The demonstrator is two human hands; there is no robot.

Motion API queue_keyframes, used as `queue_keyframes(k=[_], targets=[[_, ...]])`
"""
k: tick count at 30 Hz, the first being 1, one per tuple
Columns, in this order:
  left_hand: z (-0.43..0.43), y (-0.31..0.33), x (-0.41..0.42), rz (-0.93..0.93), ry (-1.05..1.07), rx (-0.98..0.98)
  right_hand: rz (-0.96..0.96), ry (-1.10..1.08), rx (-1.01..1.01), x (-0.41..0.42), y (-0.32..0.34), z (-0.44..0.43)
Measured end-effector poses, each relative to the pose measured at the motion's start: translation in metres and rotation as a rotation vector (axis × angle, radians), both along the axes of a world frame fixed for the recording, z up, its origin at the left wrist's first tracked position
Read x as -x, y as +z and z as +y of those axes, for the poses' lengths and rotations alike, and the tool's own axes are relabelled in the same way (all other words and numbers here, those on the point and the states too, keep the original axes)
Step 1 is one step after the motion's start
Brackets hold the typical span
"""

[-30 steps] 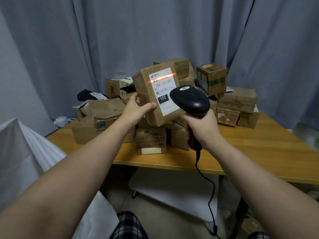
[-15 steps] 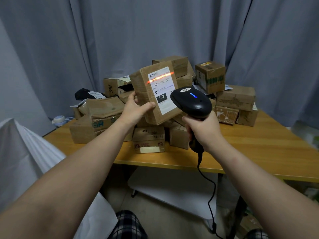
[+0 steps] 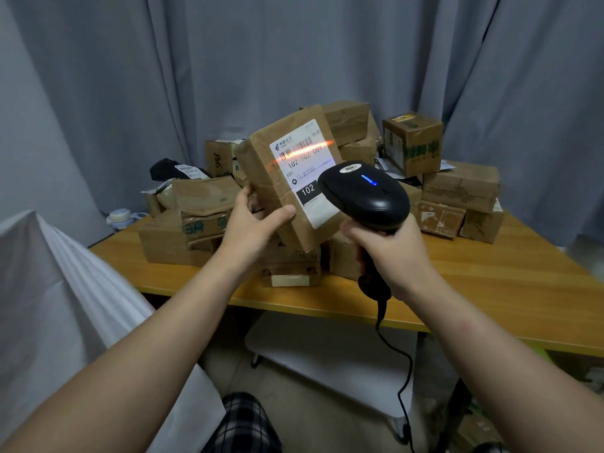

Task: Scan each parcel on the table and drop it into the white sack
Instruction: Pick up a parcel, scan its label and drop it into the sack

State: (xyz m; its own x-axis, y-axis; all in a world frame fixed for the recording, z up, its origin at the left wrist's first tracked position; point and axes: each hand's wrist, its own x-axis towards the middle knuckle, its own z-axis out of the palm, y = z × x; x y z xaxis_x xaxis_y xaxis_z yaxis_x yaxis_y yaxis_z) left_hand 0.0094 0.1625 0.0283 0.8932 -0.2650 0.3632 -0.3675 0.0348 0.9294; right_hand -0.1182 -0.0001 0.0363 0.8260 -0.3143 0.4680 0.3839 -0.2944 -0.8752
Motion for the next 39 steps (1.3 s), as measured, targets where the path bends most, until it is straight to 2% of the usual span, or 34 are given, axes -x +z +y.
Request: queue_keyframes(k=[6,9,12,15,18,21,24,26,29,31,34,39], targets=[[0.063,-0.044,0.015,0.062,0.100,0.091,0.058,0.191,0.074,-0.025,-0.016,0.054],[0.103,-0.069,0.018,0.089,0.229,0.115,0.133,0.281,0.078,-0.050,-0.036,0.095],[0.156,-0.104,0.026,0.120,0.444,0.086,0.262,0.411,0.101,-0.076,-0.061,0.141],[0.218,-0.147,0.038,0.162,0.697,-0.005,0.404,0.508,0.151,-0.103,-0.090,0.187],[0.278,-0.188,0.045,0.287,0.941,-0.130,0.555,0.560,0.197,-0.128,-0.126,0.226],[0.319,-0.219,0.034,0.359,1.066,-0.301,0.676,0.618,0.273,-0.145,-0.159,0.255],[0.334,-0.252,0.008,0.432,1.075,-0.594,0.702,0.623,0.454,-0.161,-0.184,0.276],[0.334,-0.281,-0.010,0.547,1.024,-0.841,0.664,0.607,0.605,-0.169,-0.200,0.283],[0.336,-0.340,-0.033,0.661,0.873,-1.151,0.645,0.604,0.738,-0.180,-0.221,0.286],[0.336,-0.380,-0.045,0.692,0.749,-1.275,0.683,0.605,0.795,-0.190,-0.233,0.283],[0.334,-0.425,-0.064,0.781,0.574,-1.289,0.721,0.577,0.879,-0.202,-0.250,0.279],[0.339,-0.477,-0.078,0.981,0.464,-1.092,0.729,0.595,0.986,-0.207,-0.270,0.276]])
